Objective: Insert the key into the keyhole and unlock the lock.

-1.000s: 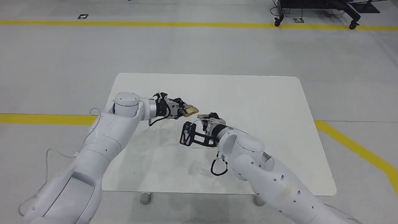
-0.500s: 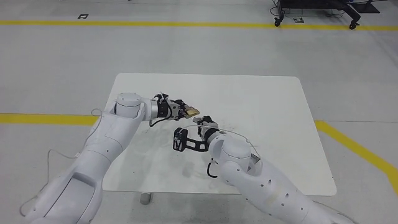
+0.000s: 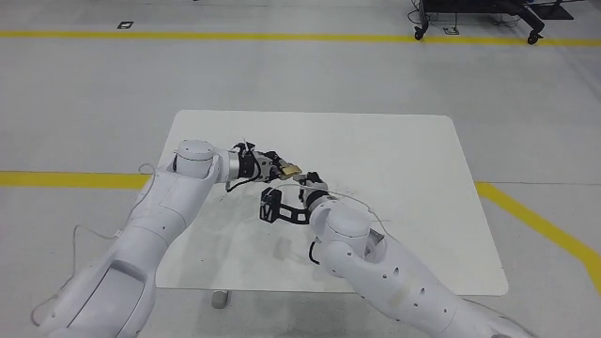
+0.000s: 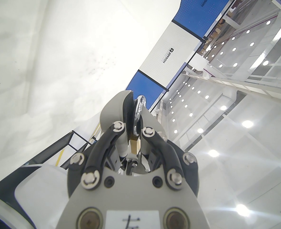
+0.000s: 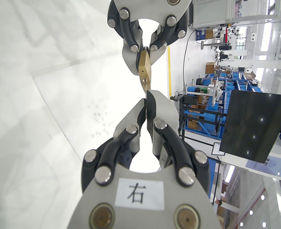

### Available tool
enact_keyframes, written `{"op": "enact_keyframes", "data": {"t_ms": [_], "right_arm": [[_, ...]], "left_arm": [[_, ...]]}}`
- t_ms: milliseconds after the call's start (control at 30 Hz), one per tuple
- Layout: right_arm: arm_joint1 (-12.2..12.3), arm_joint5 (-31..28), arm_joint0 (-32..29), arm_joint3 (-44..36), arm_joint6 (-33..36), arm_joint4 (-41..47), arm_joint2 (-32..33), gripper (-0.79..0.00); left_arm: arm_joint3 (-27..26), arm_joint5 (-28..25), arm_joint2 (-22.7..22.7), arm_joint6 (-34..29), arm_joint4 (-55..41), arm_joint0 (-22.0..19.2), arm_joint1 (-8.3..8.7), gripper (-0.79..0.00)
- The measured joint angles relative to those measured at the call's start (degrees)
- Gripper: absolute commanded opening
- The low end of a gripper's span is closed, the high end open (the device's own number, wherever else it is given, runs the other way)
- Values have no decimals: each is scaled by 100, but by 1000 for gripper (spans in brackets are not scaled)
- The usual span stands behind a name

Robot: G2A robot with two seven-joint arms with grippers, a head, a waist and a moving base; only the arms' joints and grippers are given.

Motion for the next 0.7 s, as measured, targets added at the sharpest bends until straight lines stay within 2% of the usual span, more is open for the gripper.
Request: {"op": "enact_keyframes", "data": {"t_ms": [700], "right_arm": [[-222, -183, -42, 104, 296, -268, -15, -785]], "left_arm": [[97, -8, -22, -32, 85, -15, -61, -785]]}}
